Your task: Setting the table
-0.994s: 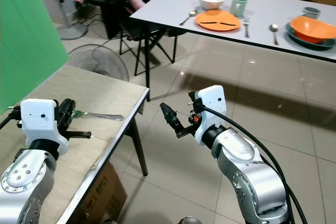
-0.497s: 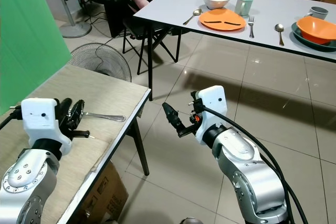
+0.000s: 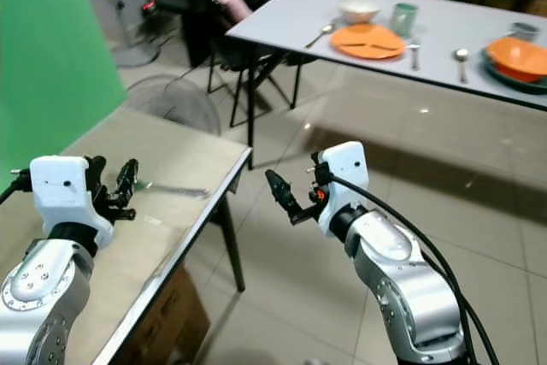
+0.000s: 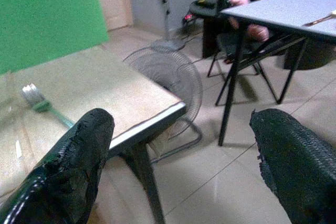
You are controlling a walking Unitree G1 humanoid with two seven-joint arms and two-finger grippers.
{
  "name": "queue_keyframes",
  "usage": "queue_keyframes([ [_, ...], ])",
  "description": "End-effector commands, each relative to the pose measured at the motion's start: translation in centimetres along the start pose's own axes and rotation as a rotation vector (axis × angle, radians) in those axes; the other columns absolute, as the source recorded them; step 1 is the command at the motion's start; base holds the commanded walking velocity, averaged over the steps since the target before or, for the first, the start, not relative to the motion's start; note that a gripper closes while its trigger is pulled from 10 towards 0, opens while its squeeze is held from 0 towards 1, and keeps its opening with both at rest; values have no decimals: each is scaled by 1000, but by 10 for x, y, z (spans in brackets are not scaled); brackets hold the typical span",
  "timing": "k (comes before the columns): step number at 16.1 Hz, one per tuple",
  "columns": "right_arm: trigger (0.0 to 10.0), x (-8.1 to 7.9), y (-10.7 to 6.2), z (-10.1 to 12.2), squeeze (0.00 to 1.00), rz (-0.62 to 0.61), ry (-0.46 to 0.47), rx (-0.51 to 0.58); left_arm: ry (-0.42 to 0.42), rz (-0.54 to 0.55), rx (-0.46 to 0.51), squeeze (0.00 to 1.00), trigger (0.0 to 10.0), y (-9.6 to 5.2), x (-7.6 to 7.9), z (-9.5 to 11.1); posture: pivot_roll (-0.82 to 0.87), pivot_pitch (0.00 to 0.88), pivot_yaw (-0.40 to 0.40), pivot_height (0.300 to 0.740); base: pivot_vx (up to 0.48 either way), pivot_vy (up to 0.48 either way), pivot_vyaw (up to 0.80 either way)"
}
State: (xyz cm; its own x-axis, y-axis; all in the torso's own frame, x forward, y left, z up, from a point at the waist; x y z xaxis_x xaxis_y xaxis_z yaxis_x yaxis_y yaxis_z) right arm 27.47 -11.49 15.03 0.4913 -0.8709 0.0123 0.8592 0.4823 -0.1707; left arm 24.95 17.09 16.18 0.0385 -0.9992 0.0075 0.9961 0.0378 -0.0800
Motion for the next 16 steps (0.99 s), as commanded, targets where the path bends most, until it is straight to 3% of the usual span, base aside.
queue_keyframes([
  [1,10000,2,0,0,0,-12,-5,5,10,3,6,1000,10000,2,-1,1,-55,0,46,740,416,0,0],
  [9,10000,1,1,0,0,3,-30,0,13,-7,-4,1000,10000,2,1,-1,-59,0,45,740,414,0,0],
  [12,10000,-10,4,0,0,126,-96,-20,18,12,-2,1000,10000,-4,-1,-1,-48,0,29,740,377,0,533],
  [15,10000,-19,3,-1,0,240,-124,-32,-5,19,11,988,10000,-12,-2,0,-34,0,15,740,0,0,800],
  [16,10000,-21,3,-2,0,265,-132,-38,-1,13,9,780,10000,-15,-1,-1,-33,0,14,740,0,0,800],
])
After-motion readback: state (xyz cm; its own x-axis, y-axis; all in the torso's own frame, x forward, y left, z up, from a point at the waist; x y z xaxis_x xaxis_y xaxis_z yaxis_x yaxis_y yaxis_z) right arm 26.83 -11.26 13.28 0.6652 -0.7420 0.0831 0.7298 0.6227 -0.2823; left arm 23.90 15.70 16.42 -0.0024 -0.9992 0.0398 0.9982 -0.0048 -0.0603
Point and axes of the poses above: a point about 5 cm out from each wrist's last joint towards the gripper, its own y axis pointing out of the wrist towards the gripper, its own z axis along the axis of the wrist's last joint, x = y × z, the point moved 3 cm from there along y, pointing out of the wrist towards the gripper, and after that the axes turned 4 degrees about -y, right-handed, at the moved point
